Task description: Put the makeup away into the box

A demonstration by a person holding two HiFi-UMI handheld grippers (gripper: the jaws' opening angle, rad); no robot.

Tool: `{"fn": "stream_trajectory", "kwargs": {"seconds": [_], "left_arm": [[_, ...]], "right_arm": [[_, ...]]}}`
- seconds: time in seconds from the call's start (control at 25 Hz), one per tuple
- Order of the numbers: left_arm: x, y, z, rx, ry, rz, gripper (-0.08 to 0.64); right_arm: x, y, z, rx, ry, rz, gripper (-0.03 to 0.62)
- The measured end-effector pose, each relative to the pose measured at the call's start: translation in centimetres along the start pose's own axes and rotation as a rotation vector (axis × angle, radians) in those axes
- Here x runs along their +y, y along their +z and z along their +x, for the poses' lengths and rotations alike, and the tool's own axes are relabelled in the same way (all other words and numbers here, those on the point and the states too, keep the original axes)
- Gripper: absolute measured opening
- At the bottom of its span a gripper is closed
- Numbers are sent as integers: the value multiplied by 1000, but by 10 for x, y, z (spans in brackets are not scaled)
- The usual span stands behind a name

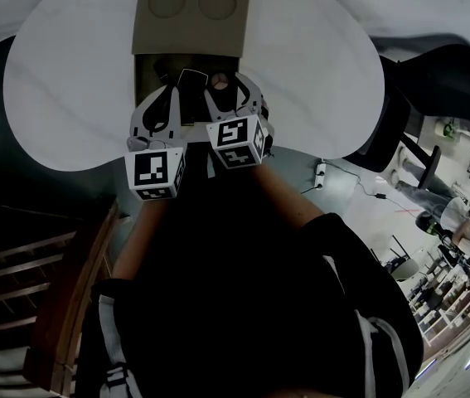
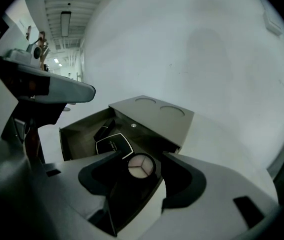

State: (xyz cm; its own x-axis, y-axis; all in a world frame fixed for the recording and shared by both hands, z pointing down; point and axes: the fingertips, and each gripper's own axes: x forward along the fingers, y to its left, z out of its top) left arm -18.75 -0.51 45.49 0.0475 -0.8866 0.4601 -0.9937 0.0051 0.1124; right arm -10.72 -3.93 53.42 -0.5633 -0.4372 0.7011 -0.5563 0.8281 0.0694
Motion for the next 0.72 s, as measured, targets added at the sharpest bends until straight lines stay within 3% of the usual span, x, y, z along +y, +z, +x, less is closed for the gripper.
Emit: {"fn": "stream_trajectory", "kwargs": {"seconds": [0.12, 0.32, 0.4, 0.72], "left_arm": [[-4, 6, -2, -17, -8, 11, 8], [-16, 21, -8, -60, -21, 38, 8], [-21, 33, -10, -86, -28, 52, 8], [-51, 103, -32, -233, -65, 105, 8]], "right_arm": [[-5, 10, -10, -39, -18, 9, 257], [-19, 35, -41, -155, -79, 21, 90], [-25, 46, -56, -199, -98, 39, 52], [-58, 102, -132, -414, -163, 91, 25]]}}
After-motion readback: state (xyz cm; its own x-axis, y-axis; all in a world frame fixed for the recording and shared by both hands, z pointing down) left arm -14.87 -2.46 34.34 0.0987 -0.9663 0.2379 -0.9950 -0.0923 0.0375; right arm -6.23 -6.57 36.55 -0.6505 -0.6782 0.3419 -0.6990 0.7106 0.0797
